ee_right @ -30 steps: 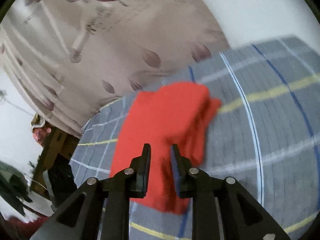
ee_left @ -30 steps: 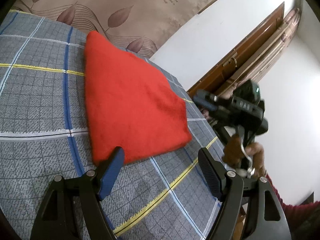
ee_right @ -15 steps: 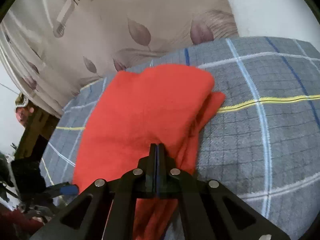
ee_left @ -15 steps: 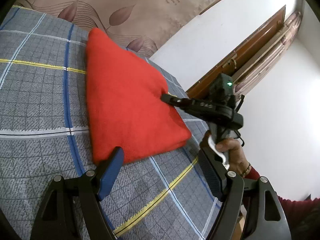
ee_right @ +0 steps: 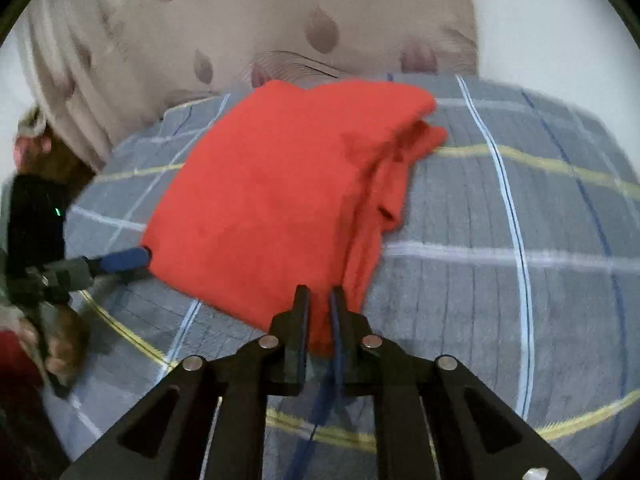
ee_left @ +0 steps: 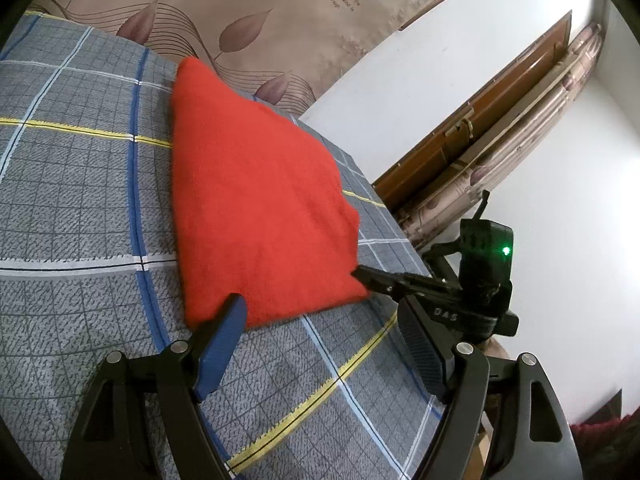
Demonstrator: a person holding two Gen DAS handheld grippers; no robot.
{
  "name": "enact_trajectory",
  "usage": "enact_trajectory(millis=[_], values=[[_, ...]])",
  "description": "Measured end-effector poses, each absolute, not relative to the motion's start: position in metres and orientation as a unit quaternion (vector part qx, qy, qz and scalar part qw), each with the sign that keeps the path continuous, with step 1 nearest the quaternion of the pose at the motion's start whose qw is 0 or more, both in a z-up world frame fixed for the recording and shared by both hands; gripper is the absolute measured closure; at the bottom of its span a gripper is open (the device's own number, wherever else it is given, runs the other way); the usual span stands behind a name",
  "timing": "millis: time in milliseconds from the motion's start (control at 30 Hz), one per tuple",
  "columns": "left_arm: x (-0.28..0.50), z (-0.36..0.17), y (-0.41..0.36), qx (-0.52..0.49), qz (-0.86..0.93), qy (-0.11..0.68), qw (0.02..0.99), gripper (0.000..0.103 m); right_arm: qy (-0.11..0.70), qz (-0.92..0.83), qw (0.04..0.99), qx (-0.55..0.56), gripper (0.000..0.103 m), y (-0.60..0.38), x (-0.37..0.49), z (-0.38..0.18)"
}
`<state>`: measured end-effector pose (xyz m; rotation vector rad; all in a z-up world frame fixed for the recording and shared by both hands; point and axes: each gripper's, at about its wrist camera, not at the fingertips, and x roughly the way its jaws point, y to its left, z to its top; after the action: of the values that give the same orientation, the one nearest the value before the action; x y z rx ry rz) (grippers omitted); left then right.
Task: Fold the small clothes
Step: 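Pinch and straighten the folded red sweater edge with the right tool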
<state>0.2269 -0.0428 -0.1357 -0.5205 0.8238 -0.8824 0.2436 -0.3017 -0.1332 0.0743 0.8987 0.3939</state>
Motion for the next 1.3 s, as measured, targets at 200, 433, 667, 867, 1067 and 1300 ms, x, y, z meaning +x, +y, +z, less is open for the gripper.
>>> enact_trajectory(millis=[200, 433, 667, 867, 1067, 1300], values=[[0.227, -0.136, -0.043, -0.244, -0.408, 0.382, 0.792, 0.025, 0.413, 0.237, 0.869, 0.132, 0.086, -0.328, 0.241, -0.122], [0.228, -0.137, -0.041, -0.246, -0.41, 0.383, 0.791, 0.025, 0.42, 0.268, 0.847, 0.187, 0.079, -0.328, 0.231, -0.124], [0.228, -0.137, -0.04, -0.247, -0.41, 0.383, 0.79, 0.024, 0.431, 0.259, 0.845, 0.182, 0.078, -0.323, 0.229, -0.135], [0.228, -0.137, -0.041, -0.248, -0.41, 0.383, 0.79, 0.024, 0.441, 0.249, 0.845, 0.174, 0.078, -0.317, 0.234, -0.137], [0.228, -0.138, -0.041, -0.248, -0.41, 0.383, 0.79, 0.024, 0.44, 0.251, 0.843, 0.183, 0.068, -0.315, 0.241, -0.137], [0.228, -0.137, -0.04, -0.248, -0.41, 0.382, 0.79, 0.024, 0.441, 0.236, 0.856, 0.133, 0.094, -0.301, 0.244, -0.129]])
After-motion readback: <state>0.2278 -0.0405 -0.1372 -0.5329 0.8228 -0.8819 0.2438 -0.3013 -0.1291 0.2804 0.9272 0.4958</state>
